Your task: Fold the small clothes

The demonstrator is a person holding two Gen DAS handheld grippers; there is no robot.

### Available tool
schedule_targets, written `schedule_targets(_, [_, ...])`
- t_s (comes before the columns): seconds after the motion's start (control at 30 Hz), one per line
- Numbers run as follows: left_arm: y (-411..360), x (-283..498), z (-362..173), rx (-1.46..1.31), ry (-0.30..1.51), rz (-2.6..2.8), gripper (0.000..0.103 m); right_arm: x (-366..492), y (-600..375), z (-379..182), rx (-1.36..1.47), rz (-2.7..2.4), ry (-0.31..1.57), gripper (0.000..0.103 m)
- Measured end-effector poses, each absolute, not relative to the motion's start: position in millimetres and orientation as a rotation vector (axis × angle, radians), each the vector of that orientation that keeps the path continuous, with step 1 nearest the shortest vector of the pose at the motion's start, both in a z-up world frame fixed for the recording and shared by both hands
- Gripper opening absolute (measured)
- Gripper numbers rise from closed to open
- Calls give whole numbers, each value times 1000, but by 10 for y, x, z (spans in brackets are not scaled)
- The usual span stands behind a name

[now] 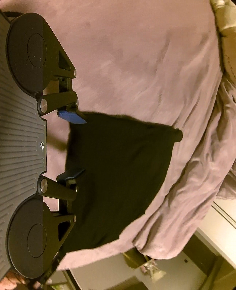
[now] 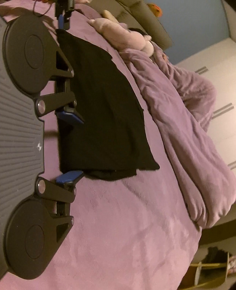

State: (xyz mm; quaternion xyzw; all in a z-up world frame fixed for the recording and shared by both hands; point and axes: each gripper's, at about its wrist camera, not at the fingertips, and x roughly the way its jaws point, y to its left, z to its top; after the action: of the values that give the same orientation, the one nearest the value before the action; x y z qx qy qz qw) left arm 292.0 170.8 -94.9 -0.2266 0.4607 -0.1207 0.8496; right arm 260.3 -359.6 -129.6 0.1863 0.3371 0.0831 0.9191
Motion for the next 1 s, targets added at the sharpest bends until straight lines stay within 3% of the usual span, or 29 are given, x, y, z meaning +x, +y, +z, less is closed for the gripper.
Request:
schedule_targets(0.1, [1720, 2911, -933, -508, 962, -298, 43, 2566, -3569, -1245, 333, 179, 684, 40])
schedule_targets(0.2, [1666, 2948, -966, -496, 975, -312, 42, 2568, -3592, -1236, 344, 198, 680, 28])
schedule_targets(0.37, [1687, 3023, -1045, -552, 996, -280, 42, 2605, -3697, -1318, 459, 259, 692, 37])
schedule_targets(0.53, [1836, 2936, -1097, -663, 1017, -265, 48, 2652, -3636, -1329, 436, 281, 706, 34])
schedule_targets(0.67, [1828, 2926, -1203, -697, 1049, -267, 50, 2703, -3543, -1334, 369, 277, 737, 4])
schedule_targets(0.87, [1889, 3010, -1204, -712, 1009, -226, 51, 2647, -3907, -1283, 671, 412, 675, 3])
schedule_targets(1.0, [1924, 3009, -1237, -732, 1013, -231, 51, 2660, -4075, -1352, 508, 244, 764, 3])
